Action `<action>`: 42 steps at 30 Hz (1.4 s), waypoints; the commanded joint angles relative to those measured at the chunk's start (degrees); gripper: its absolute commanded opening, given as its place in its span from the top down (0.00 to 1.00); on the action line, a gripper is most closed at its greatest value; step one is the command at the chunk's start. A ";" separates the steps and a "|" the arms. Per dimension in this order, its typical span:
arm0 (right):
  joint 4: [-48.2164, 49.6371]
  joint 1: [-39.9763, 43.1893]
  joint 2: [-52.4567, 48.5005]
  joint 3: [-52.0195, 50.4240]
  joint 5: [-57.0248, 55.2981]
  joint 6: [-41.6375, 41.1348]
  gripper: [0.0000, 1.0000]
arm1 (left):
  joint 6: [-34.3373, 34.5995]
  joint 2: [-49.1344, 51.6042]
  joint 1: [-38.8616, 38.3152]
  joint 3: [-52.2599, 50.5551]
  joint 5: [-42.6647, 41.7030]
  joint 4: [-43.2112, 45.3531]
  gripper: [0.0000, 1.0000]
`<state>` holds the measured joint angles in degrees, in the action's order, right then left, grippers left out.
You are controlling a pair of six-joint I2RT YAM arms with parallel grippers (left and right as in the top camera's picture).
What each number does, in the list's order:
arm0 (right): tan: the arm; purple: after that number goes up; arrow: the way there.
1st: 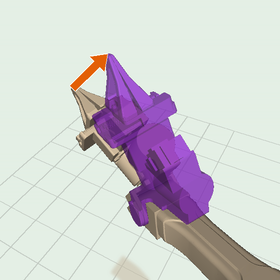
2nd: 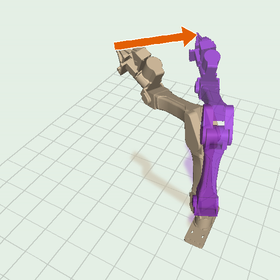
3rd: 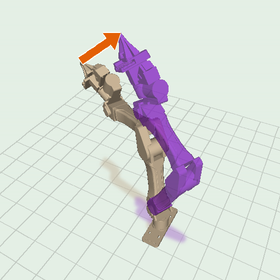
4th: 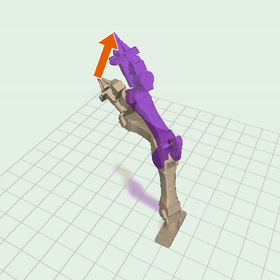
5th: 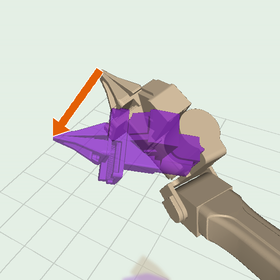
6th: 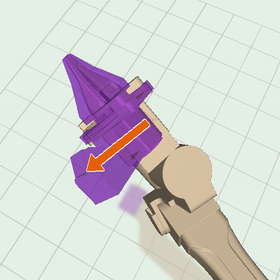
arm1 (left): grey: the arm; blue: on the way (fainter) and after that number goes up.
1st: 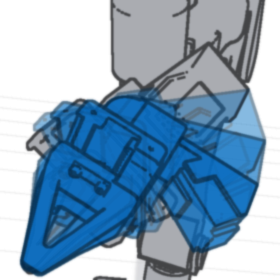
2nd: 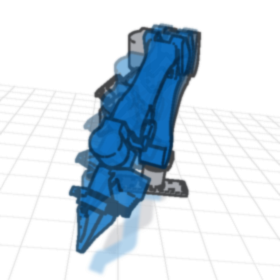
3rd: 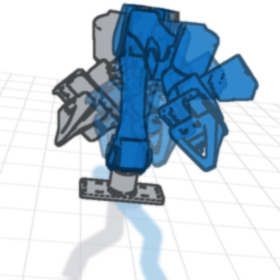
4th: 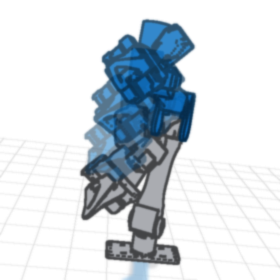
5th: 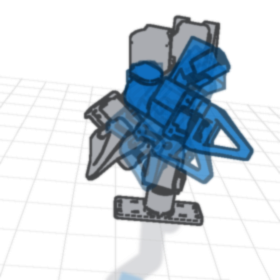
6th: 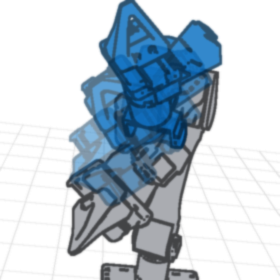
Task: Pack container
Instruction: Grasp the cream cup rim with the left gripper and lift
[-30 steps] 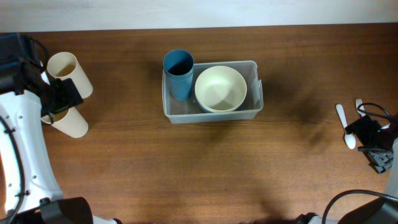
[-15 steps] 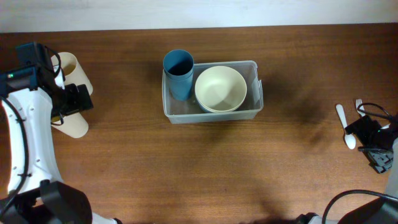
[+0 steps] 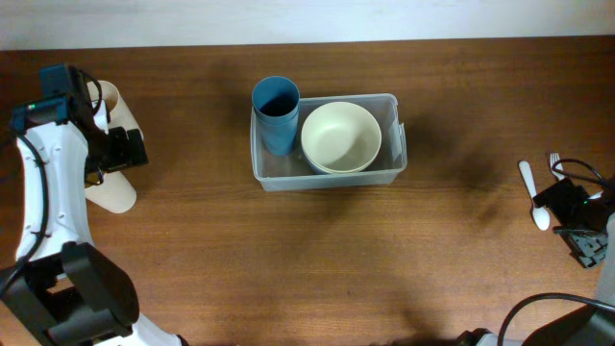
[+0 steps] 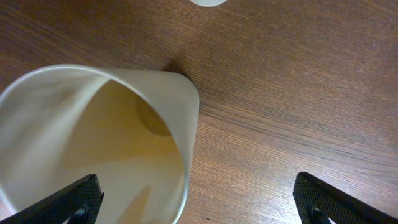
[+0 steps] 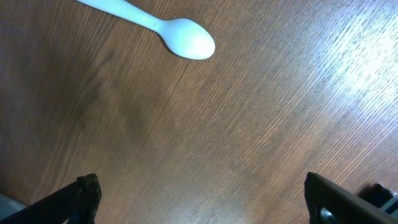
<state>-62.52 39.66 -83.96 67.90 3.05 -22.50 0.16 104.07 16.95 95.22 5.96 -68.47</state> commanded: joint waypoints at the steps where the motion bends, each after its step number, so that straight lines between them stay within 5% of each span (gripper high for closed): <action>1: 0.00 0.13 0.07 0.02 0.13 -0.50 0.01 | -1.33 0.66 -0.02 -0.26 -0.63 0.35 0.00; 25: 0.00 0.13 0.07 0.02 0.13 -0.50 0.01 | -2.60 1.25 0.00 -2.40 -3.19 0.79 0.05; 28: 0.00 0.13 0.07 0.02 0.13 -0.50 0.01 | -2.60 1.25 0.00 -2.40 -3.19 0.79 0.11; 37: 0.00 0.13 0.07 0.02 0.13 -0.50 0.01 | -2.51 1.25 0.00 -2.40 -3.21 0.35 0.55; 42: 0.00 0.13 0.07 0.02 0.13 -0.50 0.01 | -2.36 1.25 0.00 -2.40 -3.21 0.35 0.69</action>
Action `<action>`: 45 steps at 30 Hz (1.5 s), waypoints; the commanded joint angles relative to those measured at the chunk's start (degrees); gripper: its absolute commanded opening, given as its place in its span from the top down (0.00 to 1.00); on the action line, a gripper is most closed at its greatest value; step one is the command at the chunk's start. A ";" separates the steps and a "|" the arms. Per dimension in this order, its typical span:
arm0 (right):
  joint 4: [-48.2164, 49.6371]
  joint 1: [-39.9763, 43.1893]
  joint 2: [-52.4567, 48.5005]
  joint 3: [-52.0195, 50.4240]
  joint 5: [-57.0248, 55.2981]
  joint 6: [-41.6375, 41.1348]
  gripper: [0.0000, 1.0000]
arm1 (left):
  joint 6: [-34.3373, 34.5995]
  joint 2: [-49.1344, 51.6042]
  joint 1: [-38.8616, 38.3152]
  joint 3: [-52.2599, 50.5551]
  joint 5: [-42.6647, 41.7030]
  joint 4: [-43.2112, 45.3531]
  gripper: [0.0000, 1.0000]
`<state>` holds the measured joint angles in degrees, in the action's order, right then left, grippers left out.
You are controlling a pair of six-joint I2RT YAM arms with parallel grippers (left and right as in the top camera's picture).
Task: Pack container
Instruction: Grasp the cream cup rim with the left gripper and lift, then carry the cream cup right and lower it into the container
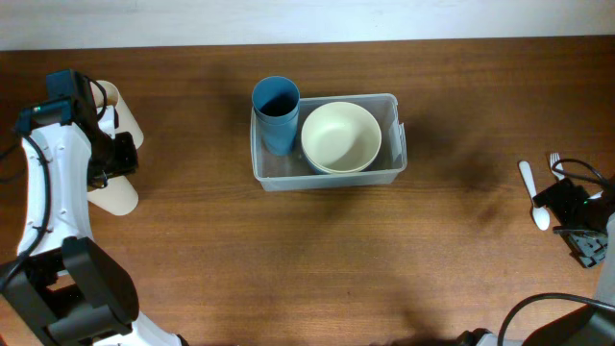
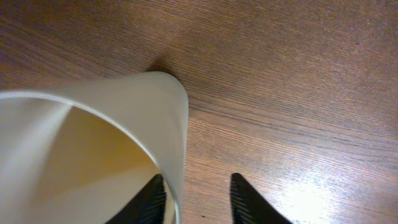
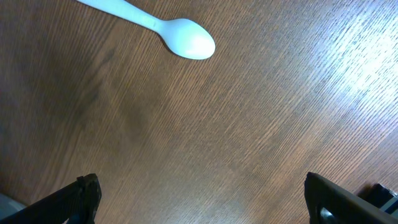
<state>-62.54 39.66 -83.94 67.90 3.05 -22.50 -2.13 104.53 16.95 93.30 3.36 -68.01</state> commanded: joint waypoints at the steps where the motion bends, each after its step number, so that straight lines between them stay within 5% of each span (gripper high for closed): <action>1: 0.02 0.13 0.04 0.02 0.13 -0.50 0.01 | -0.07 0.79 0.00 -0.48 -0.61 -0.11 0.70; 8: 0.02 0.13 0.04 0.02 0.13 -0.50 0.01 | -0.04 0.79 0.00 -0.48 -0.61 -0.11 0.98; 18: 0.02 0.13 0.04 0.02 0.13 -0.50 0.01 | 1.29 0.76 -0.02 -0.24 -1.31 -0.26 0.98; 28: 0.02 0.13 0.04 0.02 0.13 -0.50 0.01 | -1.11 -0.22 -1.42 11.69 -15.74 -9.94 0.98; 37: 0.02 0.13 0.04 0.02 0.13 -0.50 0.01 | -1.66 -4.13 -11.15 28.55 -17.53 -18.84 0.98; 45: 0.02 0.13 0.04 0.02 0.13 -0.50 0.01 | -1.66 -8.39 -22.99 30.51 -17.46 -18.12 0.98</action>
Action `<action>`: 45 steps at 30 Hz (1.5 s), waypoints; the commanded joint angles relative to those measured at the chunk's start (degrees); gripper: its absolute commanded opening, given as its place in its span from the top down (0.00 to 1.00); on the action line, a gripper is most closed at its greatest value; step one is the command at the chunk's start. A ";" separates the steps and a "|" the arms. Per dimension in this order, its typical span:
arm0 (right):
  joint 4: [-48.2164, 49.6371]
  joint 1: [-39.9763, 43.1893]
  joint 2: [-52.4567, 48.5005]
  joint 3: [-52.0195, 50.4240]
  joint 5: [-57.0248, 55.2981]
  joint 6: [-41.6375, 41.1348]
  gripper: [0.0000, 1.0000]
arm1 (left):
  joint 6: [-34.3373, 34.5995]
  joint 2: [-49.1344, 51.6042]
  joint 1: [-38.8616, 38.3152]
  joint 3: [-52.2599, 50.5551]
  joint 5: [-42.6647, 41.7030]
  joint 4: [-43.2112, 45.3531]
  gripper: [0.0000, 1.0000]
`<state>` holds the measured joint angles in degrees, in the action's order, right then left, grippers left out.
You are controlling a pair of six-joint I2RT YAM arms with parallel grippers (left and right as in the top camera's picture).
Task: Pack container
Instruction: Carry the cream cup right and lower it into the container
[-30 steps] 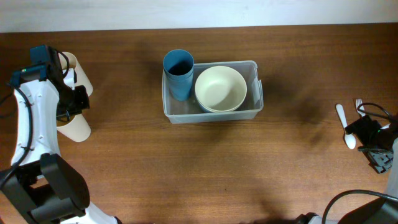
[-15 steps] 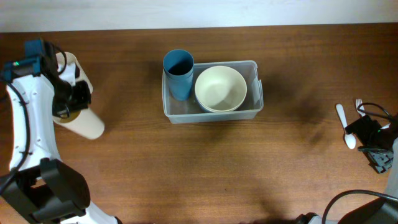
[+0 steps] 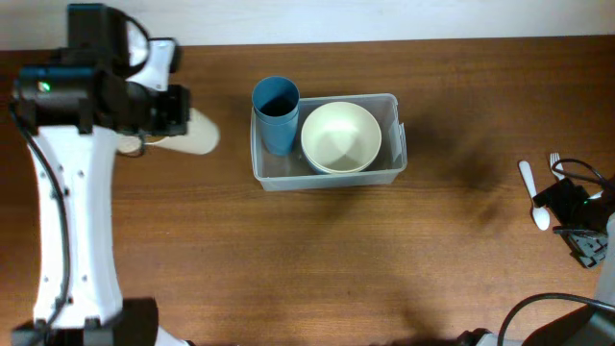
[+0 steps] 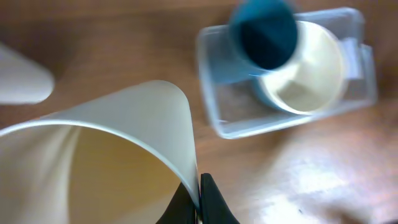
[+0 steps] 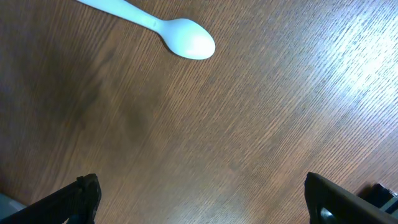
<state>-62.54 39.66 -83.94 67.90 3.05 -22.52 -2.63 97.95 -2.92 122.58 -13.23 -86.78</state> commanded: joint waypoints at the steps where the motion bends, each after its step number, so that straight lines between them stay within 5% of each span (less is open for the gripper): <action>1: 0.02 0.13 0.04 0.02 0.13 -0.48 0.01 | -1.14 -1.88 -4.31 1.22 -0.72 0.90 0.98; 19: 0.02 0.13 0.04 0.02 0.13 -0.48 0.01 | -1.11 -0.09 -14.27 1.05 -0.48 2.10 0.98; 45: 0.02 0.13 0.04 0.02 0.13 -0.48 0.01 | -1.11 12.33 -15.85 0.98 -0.52 1.49 0.98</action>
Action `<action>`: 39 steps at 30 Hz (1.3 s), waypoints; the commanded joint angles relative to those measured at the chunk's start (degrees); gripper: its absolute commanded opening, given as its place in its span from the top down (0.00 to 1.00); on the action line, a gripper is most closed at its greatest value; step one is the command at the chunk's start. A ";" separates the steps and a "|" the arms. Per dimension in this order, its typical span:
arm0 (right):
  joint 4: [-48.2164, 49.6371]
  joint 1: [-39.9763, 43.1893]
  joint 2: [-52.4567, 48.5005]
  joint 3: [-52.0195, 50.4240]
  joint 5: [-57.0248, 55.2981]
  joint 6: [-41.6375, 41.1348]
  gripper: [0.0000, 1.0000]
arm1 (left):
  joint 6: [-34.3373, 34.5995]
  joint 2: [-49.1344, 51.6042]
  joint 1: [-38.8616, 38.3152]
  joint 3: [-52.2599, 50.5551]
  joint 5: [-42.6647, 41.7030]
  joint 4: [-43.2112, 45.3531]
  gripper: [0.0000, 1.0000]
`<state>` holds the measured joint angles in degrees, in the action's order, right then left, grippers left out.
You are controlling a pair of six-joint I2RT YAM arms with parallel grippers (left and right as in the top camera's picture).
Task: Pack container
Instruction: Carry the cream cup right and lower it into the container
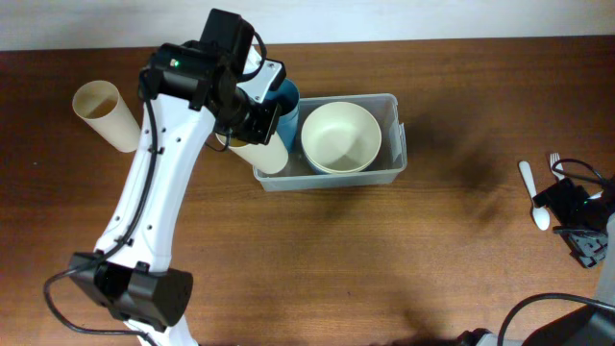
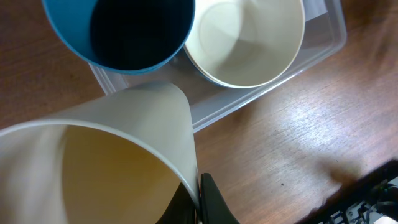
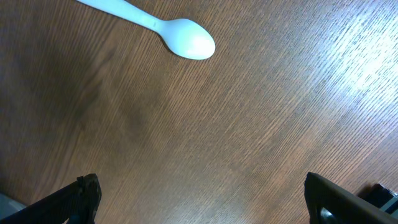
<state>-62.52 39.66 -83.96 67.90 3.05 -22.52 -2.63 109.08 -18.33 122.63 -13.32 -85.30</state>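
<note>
A clear plastic container stands at the table's middle back, holding a blue cup at its left end and a cream bowl. My left gripper is shut on the rim of a tilted cream cup, which hangs over the container's front left corner just in front of the blue cup. A second cream cup lies at the far left. My right gripper stands open above bare wood, near a white spoon.
A white fork lies beside the spoon at the table's right edge. The left arm stretches from the front left up to the container. The bowl fills the container's right part.
My left gripper has moved right with the cream cup, from the table left of the container to its front left corner beside the blue cup. The right arm has not moved.
At first my left gripper stood open round a cream cup lying at the far left. Then its fingers were close on the cup's rim. Then it held the cup up left of the container, and now at the container's corner. The right gripper stayed open by the spoon.
</note>
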 commanded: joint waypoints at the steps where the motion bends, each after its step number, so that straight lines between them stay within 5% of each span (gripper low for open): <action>1: 0.00 0.13 0.07 0.02 0.13 -0.48 0.01 | -1.14 1.55 -0.63 0.94 -0.44 0.00 0.99; 12: 0.00 0.13 0.07 0.02 0.13 -0.48 0.01 | -1.14 4.61 -2.97 0.94 -0.39 1.14 0.98; 19: 0.00 0.13 0.07 0.02 0.13 -0.48 0.01 | -1.14 4.59 -2.95 0.96 -0.39 1.51 0.75; 35: 0.00 0.13 0.07 0.02 0.13 -0.48 0.01 | -0.98 4.39 -2.71 2.08 2.60 0.37 0.74; 39: 0.00 0.13 0.07 0.02 0.13 -0.48 0.01 | -0.04 3.85 -1.66 7.34 6.86 -4.37 0.58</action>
<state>-62.54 39.66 -83.94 67.90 3.07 -22.48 -3.20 113.54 -20.97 125.01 -10.20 -87.64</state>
